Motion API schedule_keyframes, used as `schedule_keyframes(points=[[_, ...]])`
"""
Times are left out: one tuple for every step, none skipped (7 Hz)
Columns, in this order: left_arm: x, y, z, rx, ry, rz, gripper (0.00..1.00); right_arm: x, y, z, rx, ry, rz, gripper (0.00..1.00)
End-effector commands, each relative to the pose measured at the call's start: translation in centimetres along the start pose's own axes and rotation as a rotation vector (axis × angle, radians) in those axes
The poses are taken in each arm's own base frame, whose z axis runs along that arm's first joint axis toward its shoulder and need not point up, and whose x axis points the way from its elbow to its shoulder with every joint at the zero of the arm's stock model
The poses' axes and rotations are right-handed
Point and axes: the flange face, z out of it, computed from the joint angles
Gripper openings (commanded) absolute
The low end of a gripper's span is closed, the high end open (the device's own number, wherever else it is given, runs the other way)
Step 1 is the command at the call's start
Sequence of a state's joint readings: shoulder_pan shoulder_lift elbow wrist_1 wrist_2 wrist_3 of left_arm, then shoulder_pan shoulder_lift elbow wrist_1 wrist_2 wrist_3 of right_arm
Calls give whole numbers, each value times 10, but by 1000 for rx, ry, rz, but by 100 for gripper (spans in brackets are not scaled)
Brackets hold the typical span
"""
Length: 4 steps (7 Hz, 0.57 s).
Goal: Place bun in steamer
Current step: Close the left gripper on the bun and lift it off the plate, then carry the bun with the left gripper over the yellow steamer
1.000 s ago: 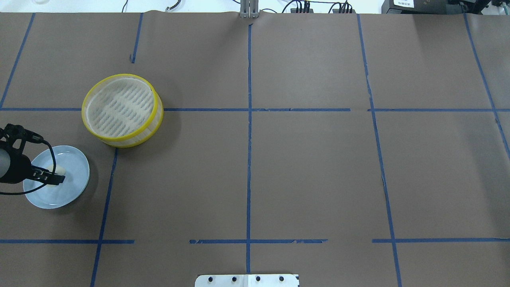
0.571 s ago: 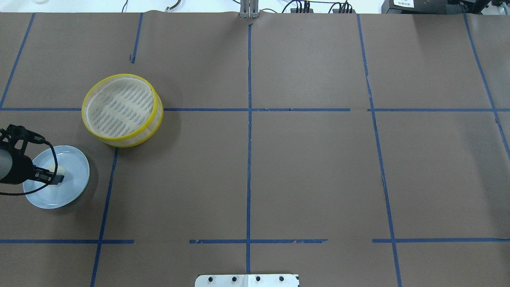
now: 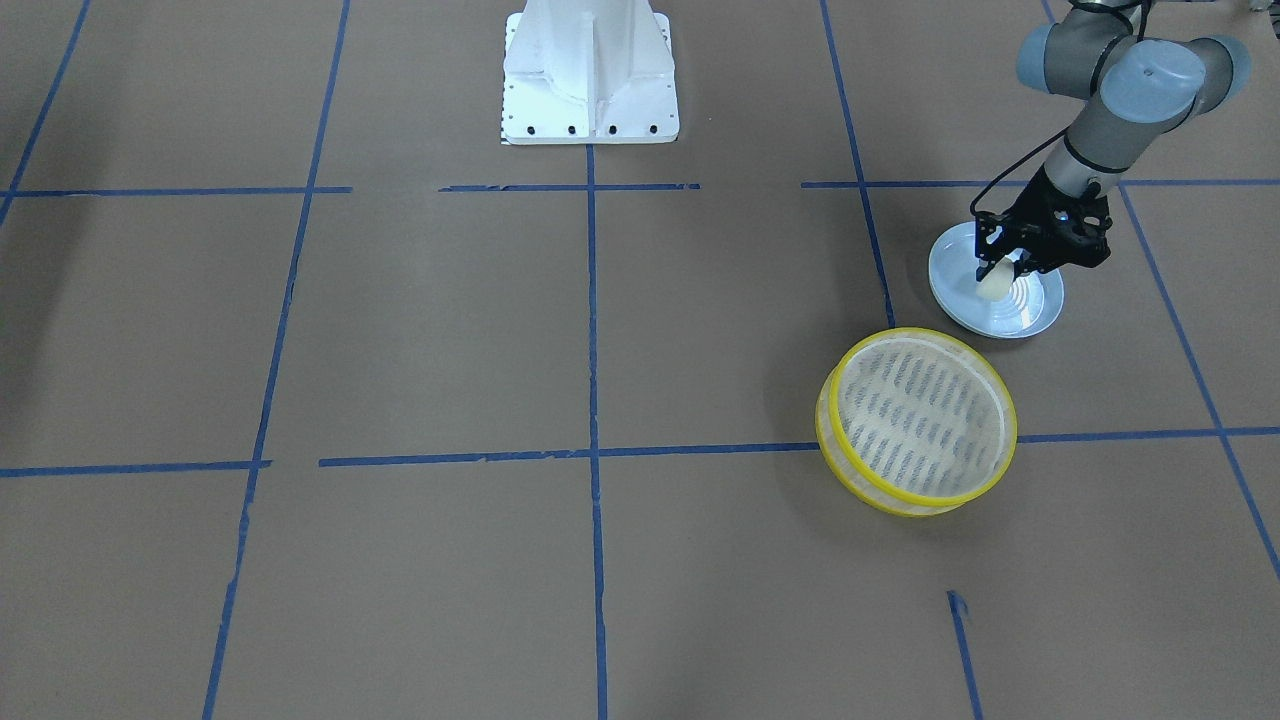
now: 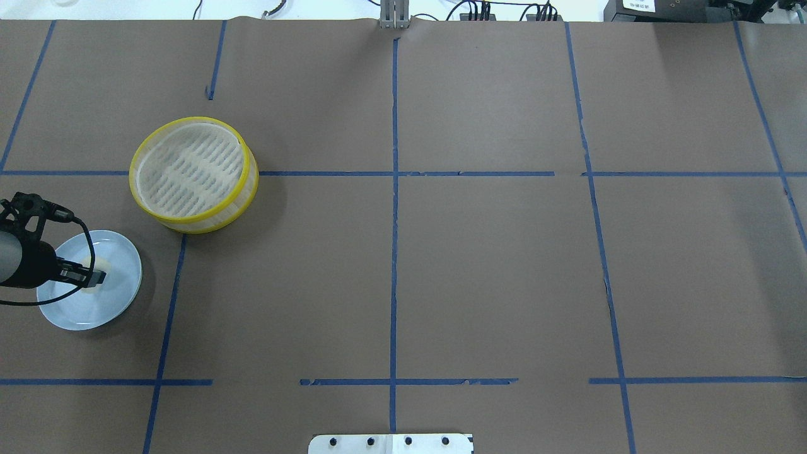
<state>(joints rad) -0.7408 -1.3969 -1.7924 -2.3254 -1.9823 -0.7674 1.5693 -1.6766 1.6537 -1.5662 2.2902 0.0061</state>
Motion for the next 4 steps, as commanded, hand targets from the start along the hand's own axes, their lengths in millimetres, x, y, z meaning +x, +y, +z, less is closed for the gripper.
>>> schedule_keyframes(points=[[35,-26,-18,48,67,-87,35,0,0,0,0,0,0,100],[33,-51,-35,99,81,-165,34,0,0,0,0,0,0,100],[26,-73,-60,111,134,-195,34,0,0,0,0,0,0,100],[16,-94,-86,144,169,-252,34,0,0,0,0,0,0,100]])
